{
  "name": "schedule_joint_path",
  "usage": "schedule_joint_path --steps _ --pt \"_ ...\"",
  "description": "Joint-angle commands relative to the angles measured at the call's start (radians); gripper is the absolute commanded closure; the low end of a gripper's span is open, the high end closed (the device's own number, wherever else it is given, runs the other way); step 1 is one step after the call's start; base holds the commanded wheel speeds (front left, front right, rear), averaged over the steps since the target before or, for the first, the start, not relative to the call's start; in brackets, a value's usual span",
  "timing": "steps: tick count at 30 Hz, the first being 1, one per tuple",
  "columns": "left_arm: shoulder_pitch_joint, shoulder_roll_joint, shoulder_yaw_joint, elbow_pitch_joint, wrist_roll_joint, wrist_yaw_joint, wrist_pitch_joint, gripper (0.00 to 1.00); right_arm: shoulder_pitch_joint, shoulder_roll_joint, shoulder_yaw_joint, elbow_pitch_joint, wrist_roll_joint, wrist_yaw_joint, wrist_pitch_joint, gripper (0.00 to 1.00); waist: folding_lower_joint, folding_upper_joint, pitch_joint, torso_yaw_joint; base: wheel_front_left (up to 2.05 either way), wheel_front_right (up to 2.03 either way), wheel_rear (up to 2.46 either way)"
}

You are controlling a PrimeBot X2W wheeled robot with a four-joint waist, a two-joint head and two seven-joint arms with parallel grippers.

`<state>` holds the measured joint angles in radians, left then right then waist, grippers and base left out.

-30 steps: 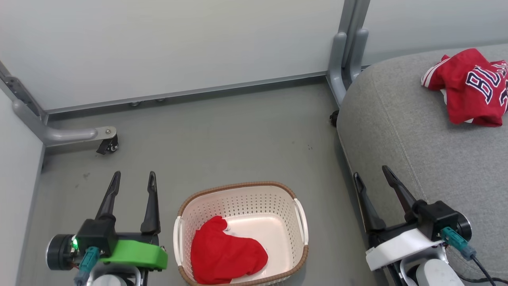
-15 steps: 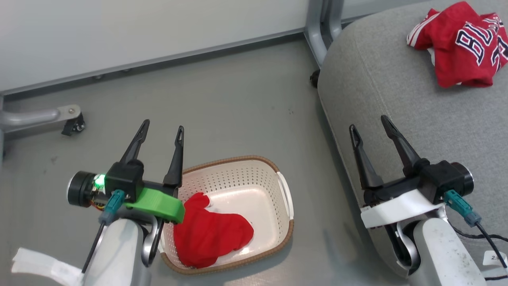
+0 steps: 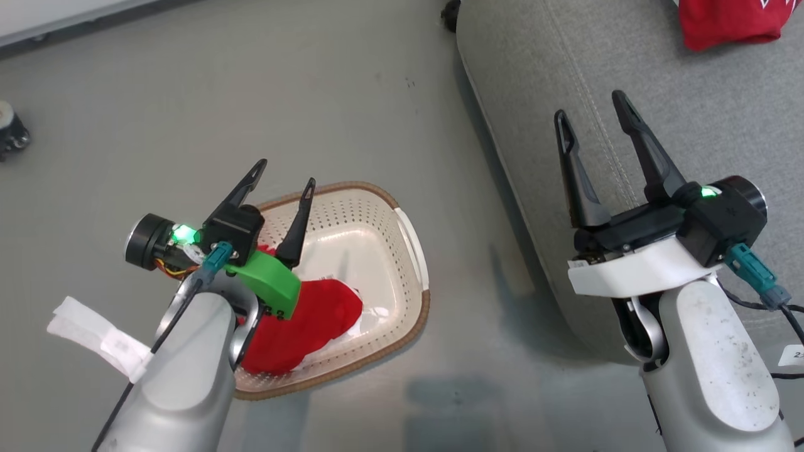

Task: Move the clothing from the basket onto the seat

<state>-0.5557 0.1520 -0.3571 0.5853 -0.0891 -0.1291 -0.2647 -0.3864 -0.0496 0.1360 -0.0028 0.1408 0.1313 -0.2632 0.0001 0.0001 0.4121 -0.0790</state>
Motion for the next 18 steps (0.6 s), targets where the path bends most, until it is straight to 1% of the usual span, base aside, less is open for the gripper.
schedule_joint_path --steps 1,9,18 --pt "-0.037 0.014 -0.013 0.025 -0.009 -0.002 0.001 0.00 -0.022 -0.002 0.001 -0.009 -0.002 -0.001 -0.002 0.00 -0.0001 -0.0001 0.110 -0.064 0.00 0.00 0.00" --pt "-0.139 0.042 -0.100 0.191 -0.012 -0.002 0.001 0.00 -0.082 -0.002 0.018 -0.032 -0.010 -0.001 -0.002 0.00 -0.0001 -0.0001 0.225 -0.085 0.00 0.00 0.00" --pt "-0.237 0.057 -0.201 0.380 0.005 -0.002 0.001 0.00 -0.121 -0.002 0.034 -0.055 -0.022 -0.001 -0.002 0.00 -0.0001 -0.0001 0.320 -0.091 0.00 0.00 0.00"
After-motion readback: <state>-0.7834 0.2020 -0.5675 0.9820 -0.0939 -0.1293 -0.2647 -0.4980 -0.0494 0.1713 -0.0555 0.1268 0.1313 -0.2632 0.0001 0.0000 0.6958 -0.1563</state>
